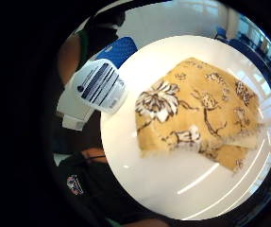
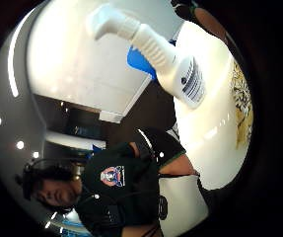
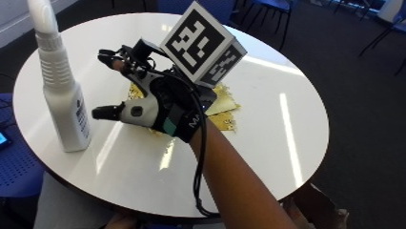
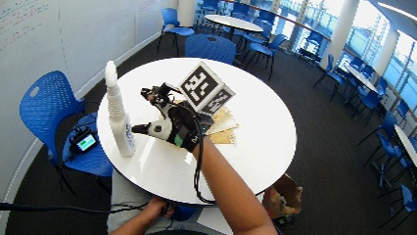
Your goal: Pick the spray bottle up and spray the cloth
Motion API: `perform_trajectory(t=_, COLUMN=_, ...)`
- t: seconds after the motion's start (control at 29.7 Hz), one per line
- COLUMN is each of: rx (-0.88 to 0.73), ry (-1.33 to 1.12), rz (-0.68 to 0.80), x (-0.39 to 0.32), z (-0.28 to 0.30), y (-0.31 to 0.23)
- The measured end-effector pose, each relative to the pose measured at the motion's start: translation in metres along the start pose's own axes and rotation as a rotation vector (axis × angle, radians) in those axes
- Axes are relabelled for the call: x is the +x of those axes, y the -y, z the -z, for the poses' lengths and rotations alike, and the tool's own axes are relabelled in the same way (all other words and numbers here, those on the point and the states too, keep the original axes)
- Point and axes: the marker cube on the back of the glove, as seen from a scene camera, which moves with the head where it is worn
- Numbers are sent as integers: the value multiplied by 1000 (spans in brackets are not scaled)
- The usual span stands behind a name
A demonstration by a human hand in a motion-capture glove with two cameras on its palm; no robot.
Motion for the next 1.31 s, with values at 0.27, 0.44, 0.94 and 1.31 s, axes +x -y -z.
perform_trajectory(t=0.27, rx=-99, ry=-290, rz=78, x=-23, z=8, y=-30)
perform_trajectory(t=0.44, rx=-128, ry=-372, rz=92, x=-29, z=9, y=-46)
perform_trajectory(t=0.94, rx=-220, ry=-469, rz=134, x=-44, z=-13, y=-65)
perform_trajectory(t=1.31, rx=-242, ry=-472, rz=96, x=-31, z=-22, y=-69)
